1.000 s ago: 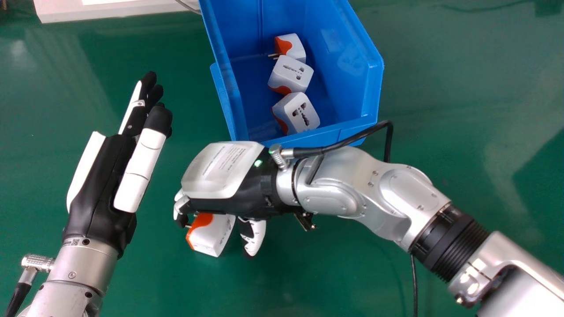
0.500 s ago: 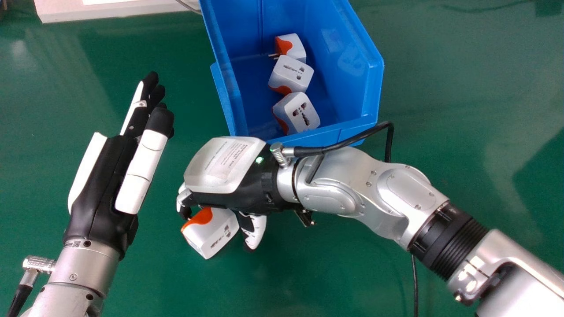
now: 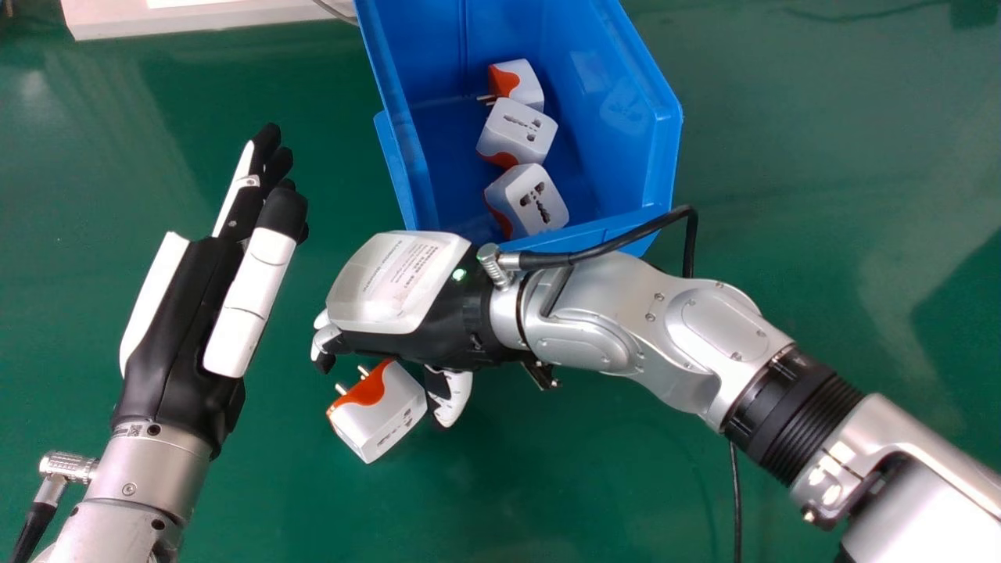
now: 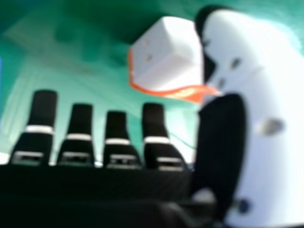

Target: Pick all objects and put in blue box

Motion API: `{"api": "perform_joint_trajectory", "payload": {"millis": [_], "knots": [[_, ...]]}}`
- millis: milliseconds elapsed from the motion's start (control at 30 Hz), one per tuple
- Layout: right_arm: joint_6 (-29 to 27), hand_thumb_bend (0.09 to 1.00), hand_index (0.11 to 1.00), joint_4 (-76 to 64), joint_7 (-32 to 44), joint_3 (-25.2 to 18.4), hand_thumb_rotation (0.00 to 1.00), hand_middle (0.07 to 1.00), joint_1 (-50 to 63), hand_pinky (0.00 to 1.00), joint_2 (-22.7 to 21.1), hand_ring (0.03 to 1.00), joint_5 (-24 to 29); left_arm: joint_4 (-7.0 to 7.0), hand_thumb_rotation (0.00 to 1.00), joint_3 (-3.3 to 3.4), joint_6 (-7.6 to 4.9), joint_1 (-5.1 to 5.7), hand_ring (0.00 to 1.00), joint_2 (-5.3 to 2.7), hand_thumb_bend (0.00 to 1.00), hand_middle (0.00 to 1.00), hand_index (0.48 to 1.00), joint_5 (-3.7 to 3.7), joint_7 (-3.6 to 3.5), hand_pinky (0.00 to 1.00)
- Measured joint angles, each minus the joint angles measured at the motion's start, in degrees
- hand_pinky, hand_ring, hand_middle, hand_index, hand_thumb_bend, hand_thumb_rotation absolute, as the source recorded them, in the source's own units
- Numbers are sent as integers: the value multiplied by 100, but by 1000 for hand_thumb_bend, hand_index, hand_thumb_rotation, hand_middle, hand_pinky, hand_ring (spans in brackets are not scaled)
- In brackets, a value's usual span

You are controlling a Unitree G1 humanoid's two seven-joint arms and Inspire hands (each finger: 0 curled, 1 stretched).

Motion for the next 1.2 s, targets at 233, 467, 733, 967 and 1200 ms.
{"api": "perform_joint_trajectory", "payload": {"millis": [233, 467, 733, 967, 1200], "knots": [[36, 375, 839, 3, -37, 1, 158, 932, 0, 767, 45, 892, -4, 44, 1000, 5, 3, -16, 993, 1, 844, 1000, 1000, 2, 1, 938], [173, 375, 827, 10, -208, 1, 178, 923, 12, 766, 172, 882, -5, 17, 1000, -2, 75, -15, 993, 0, 823, 1000, 1000, 9, 13, 939], [495, 350, 826, -82, -239, 13, 206, 917, 300, 750, 189, 869, -33, -31, 1000, -29, 112, -6, 993, 0, 813, 1000, 1000, 11, 19, 939], [609, 322, 823, -170, -245, 30, 211, 911, 466, 734, 209, 861, -37, -94, 1000, -43, 115, 5, 993, -16, 809, 1000, 1000, 4, 20, 939], [623, 312, 817, -169, -231, 48, 203, 908, 529, 727, 201, 858, -32, -118, 1000, -46, 116, 7, 994, -35, 810, 1000, 1000, 1, 20, 939]]}}
